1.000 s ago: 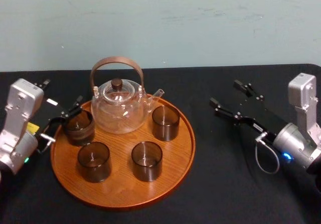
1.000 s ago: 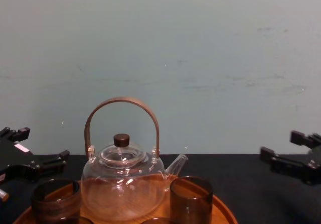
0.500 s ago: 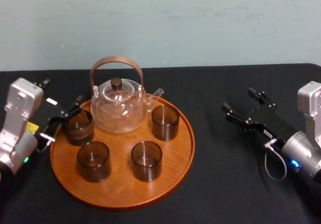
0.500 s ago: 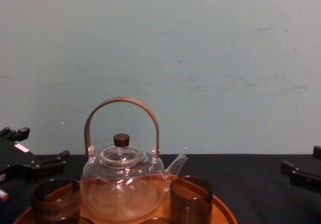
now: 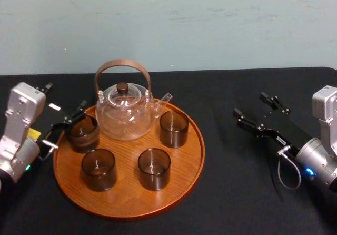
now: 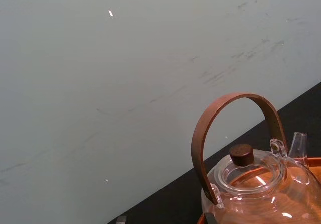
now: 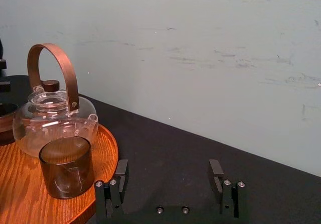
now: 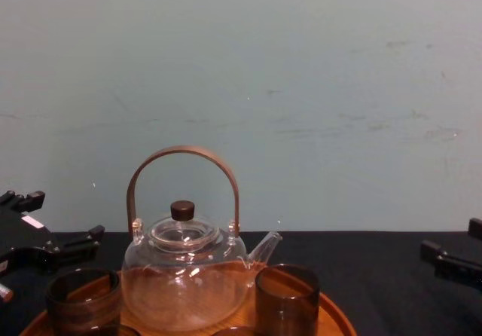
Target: Pick up the glass from the table and place it on the tray.
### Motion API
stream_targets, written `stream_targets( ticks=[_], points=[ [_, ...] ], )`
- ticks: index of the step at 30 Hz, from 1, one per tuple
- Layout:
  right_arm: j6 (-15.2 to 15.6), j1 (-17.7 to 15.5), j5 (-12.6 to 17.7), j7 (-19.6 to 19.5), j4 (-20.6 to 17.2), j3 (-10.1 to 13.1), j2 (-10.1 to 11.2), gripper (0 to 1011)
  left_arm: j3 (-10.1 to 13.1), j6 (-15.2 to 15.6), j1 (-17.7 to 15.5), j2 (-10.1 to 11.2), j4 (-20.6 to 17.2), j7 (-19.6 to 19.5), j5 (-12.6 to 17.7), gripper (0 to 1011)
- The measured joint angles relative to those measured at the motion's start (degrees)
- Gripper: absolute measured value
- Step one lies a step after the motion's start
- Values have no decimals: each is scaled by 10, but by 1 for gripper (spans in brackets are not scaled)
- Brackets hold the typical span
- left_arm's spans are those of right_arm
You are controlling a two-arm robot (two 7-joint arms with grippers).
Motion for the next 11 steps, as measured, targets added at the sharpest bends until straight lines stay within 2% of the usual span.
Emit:
stream_targets(
  ticks=[11],
  points=[
    [-1,1,0,1,0,-1,0,1002,0,0,0,0,0,0,0,1001]
  ],
)
